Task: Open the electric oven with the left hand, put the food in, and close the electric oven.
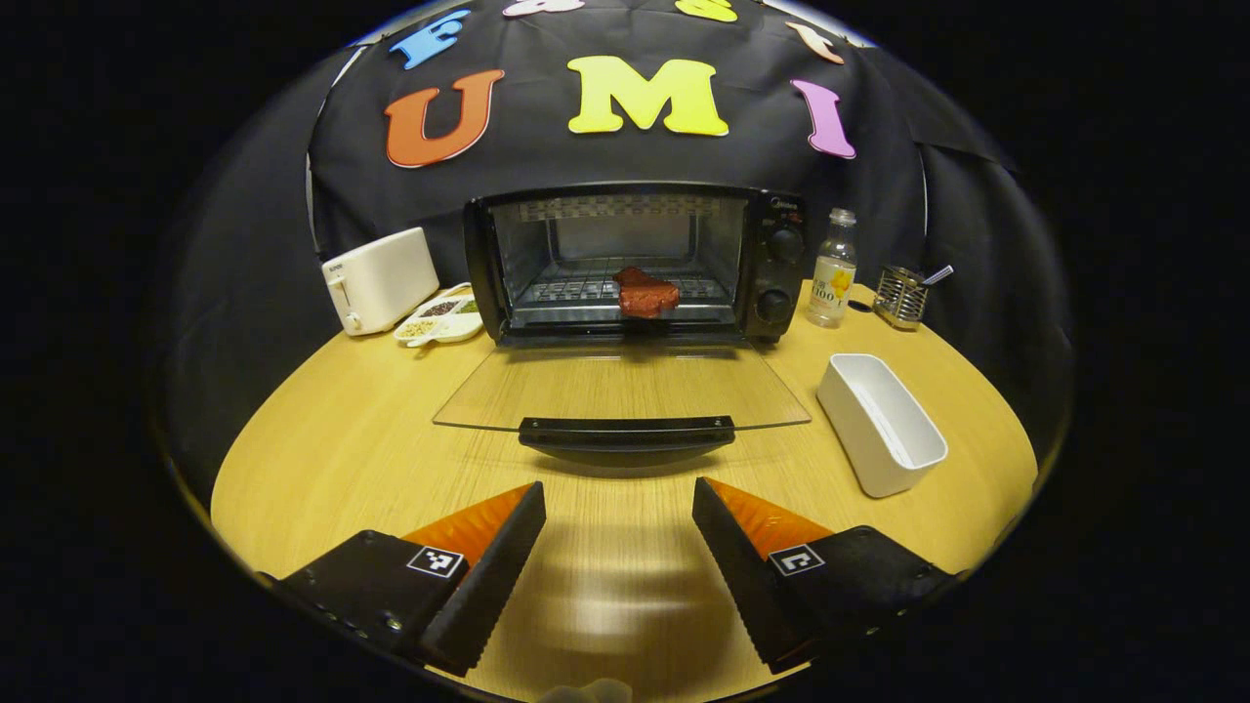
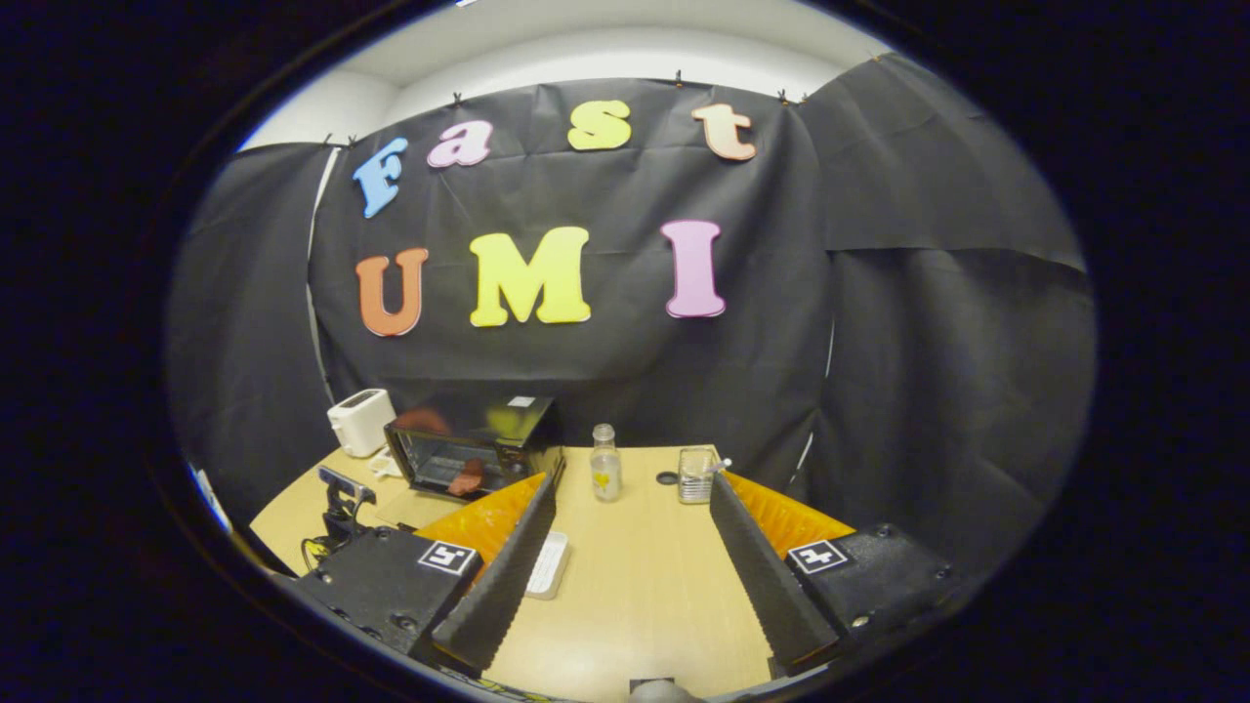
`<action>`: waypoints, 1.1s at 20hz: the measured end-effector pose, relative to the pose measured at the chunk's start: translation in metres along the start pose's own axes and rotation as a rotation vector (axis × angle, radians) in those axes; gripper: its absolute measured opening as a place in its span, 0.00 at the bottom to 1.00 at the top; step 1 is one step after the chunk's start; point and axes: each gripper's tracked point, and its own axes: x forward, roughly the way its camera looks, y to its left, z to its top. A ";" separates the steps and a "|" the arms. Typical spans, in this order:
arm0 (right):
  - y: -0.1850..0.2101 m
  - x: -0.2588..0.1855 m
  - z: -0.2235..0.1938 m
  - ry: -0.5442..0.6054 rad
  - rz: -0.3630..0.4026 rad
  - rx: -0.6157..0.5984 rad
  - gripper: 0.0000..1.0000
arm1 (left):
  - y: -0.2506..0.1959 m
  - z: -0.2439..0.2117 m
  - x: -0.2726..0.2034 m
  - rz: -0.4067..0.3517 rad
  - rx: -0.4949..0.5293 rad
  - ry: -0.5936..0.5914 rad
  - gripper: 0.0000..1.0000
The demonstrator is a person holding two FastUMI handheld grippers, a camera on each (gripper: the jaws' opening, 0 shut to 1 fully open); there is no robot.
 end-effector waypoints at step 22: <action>-0.017 0.003 -0.021 0.032 -0.058 0.090 1.00 | -0.002 0.077 0.011 -0.012 0.047 -0.091 0.97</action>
